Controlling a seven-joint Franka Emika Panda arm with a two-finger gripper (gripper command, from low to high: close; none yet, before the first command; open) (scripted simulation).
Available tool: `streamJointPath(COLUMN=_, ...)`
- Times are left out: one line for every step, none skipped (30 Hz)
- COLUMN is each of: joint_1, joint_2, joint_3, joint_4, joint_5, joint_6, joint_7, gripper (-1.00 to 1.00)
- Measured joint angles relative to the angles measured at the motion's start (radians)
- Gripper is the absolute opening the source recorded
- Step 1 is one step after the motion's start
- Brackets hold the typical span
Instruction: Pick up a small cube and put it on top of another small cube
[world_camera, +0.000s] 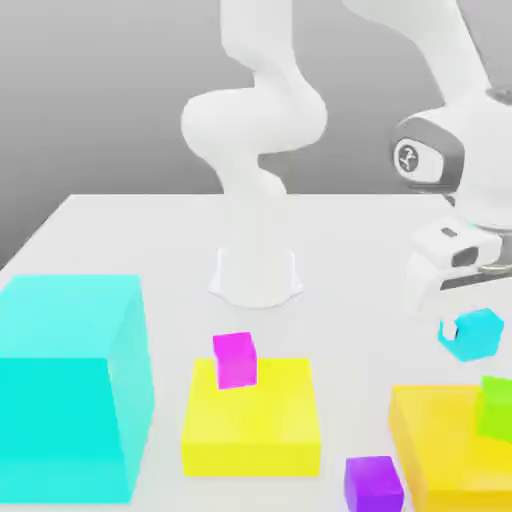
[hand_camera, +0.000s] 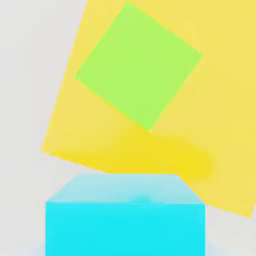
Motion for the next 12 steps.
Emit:
streamJointPath(joint_1=-0.009, joint_2=0.007, joint_3=-0.003, joint_4=0.036, joint_5=-0.007, joint_6=-0.029, joint_7=-0.013, gripper=-1.0)
streamJointPath(joint_1=-0.017, joint_2=0.014, joint_3=-0.005, joint_4=0.073, joint_5=-0.014, joint_6=-0.059, joint_7=-0.027, gripper=-1.0)
streamJointPath(joint_1=-0.023, joint_2=0.022, joint_3=-0.007, joint_4=0.108, joint_5=-0.022, joint_6=-0.086, joint_7=-0.039, gripper=-1.0)
streamJointPath(joint_1=-0.029, joint_2=0.029, joint_3=-0.009, joint_4=0.144, joint_5=-0.029, joint_6=-0.116, joint_7=-0.053, gripper=-1.0)
streamJointPath(joint_1=-0.03, joint_2=0.049, joint_3=-0.012, joint_4=0.159, joint_5=-0.04, joint_6=-0.111, joint_7=-0.054, gripper=-1.0)
streamJointPath(joint_1=-0.029, joint_2=0.075, joint_3=-0.014, joint_4=0.163, joint_5=-0.054, joint_6=-0.089, joint_7=-0.049, gripper=-1.0)
streamJointPath(joint_1=-0.027, joint_2=0.105, joint_3=-0.018, joint_4=0.161, joint_5=-0.068, joint_6=-0.058, joint_7=-0.042, gripper=-1.0)
streamJointPath(joint_1=-0.023, joint_2=0.137, joint_3=-0.022, joint_4=0.156, joint_5=-0.082, joint_6=-0.022, joint_7=-0.033, gripper=-1.0)
streamJointPath(joint_1=-0.021, joint_2=0.158, joint_3=-0.025, joint_4=0.152, joint_5=-0.091, joint_6=0.001, joint_7=-0.027, gripper=1.0)
streamJointPath(joint_1=-0.021, joint_2=0.158, joint_3=-0.025, joint_4=0.152, joint_5=-0.091, joint_6=0.001, joint_7=-0.027, gripper=1.0)
streamJointPath(joint_1=-0.021, joint_2=0.158, joint_3=-0.025, joint_4=0.152, joint_5=-0.091, joint_6=0.001, joint_7=-0.027, gripper=1.0)
streamJointPath(joint_1=-0.021, joint_2=0.158, joint_3=-0.025, joint_4=0.152, joint_5=-0.091, joint_6=0.001, joint_7=-0.027, gripper=1.0)
